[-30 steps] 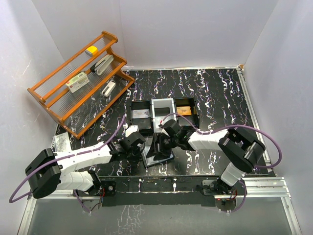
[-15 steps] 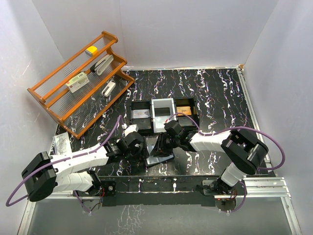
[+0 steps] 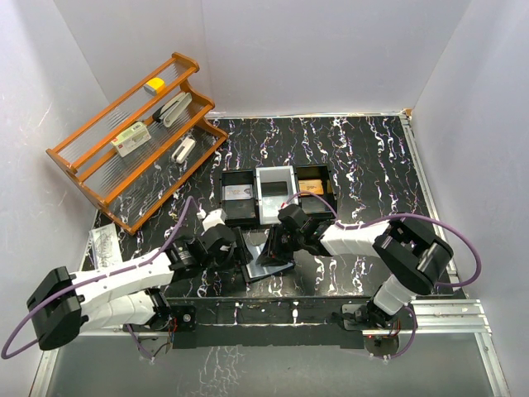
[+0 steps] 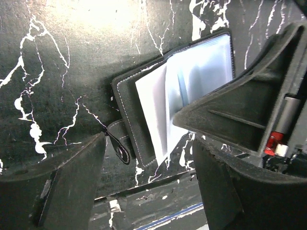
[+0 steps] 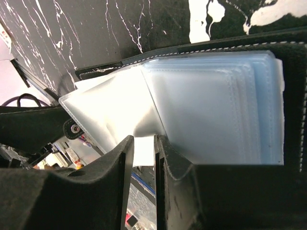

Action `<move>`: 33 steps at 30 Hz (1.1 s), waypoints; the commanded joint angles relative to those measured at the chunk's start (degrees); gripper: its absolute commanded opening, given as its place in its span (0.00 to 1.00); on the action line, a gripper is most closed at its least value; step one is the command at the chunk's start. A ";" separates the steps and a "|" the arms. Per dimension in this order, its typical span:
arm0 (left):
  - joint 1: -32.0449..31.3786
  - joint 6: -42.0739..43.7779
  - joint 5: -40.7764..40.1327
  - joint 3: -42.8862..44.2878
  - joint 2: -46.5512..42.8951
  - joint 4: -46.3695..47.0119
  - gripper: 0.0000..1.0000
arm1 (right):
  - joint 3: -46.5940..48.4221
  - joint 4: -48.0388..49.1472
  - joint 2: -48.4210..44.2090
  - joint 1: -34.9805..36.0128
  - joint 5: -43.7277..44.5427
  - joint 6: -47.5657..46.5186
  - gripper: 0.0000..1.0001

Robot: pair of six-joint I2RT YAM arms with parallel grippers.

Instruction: Take the credit cards out of the card holder

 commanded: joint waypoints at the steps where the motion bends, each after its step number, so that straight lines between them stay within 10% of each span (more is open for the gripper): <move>1: -0.20 -1.69 -1.56 -2.64 -3.60 2.85 0.73 | 0.24 -0.01 0.44 -0.11 0.75 -0.81 0.21; 7: -0.06 -0.45 1.11 -1.15 2.99 4.35 0.69 | 0.37 0.03 -0.16 -0.09 0.60 -0.94 0.21; 16: 0.25 1.67 -0.49 1.65 8.24 3.36 0.37 | 3.16 -3.57 -3.12 -0.33 1.31 -3.67 0.22; 33: 0.26 6.38 1.49 3.76 11.11 4.48 0.31 | 9.88 -24.39 -10.33 -7.46 14.60 -16.17 0.55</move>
